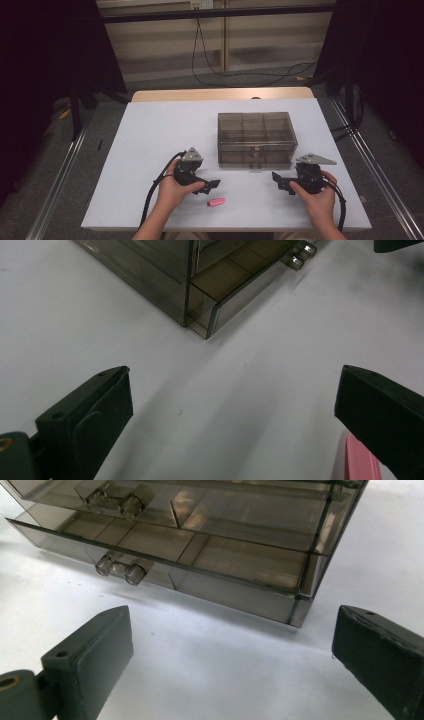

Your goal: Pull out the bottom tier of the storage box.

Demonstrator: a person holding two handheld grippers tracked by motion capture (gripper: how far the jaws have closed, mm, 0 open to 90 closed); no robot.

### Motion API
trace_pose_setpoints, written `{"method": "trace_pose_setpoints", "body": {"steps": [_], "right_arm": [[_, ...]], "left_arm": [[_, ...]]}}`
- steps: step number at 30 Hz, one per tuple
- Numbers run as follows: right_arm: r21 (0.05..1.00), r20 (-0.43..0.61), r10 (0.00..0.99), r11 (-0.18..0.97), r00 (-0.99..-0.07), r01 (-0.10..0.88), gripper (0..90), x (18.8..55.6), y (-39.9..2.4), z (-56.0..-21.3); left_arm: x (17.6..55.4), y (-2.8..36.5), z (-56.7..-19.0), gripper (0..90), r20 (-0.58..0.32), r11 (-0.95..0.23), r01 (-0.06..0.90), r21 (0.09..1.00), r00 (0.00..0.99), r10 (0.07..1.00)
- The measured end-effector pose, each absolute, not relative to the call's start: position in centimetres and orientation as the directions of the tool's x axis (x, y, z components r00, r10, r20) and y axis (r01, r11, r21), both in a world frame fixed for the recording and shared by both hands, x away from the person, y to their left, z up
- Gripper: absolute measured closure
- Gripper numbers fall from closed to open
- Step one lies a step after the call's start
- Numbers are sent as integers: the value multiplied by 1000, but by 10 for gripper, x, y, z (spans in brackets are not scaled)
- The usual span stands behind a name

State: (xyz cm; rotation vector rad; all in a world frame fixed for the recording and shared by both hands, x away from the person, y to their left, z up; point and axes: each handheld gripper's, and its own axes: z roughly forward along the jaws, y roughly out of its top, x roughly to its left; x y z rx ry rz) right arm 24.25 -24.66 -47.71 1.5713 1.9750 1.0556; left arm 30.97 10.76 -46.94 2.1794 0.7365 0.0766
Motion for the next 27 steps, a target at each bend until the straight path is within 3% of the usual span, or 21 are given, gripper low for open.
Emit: {"method": "trace_pose_setpoints", "body": {"steps": [7,10,14,27], "right_arm": [[771,133,950,80,-283,631,121,244,-246,-477],[784,128,951,76,-281,615,217,245,-246,-476],[784,126,955,71,-270,617,275,246,-248,-477],[779,101,964,78,-247,622,386,249,-248,-479]], "left_arm": [[310,103,-468,86,-183,-475,496,727,806,563],[310,100,-467,174,-164,-485,471,737,821,548],[310,98,-468,247,-162,-474,470,745,816,555],[313,85,-471,412,-140,-474,450,756,820,555]]}}
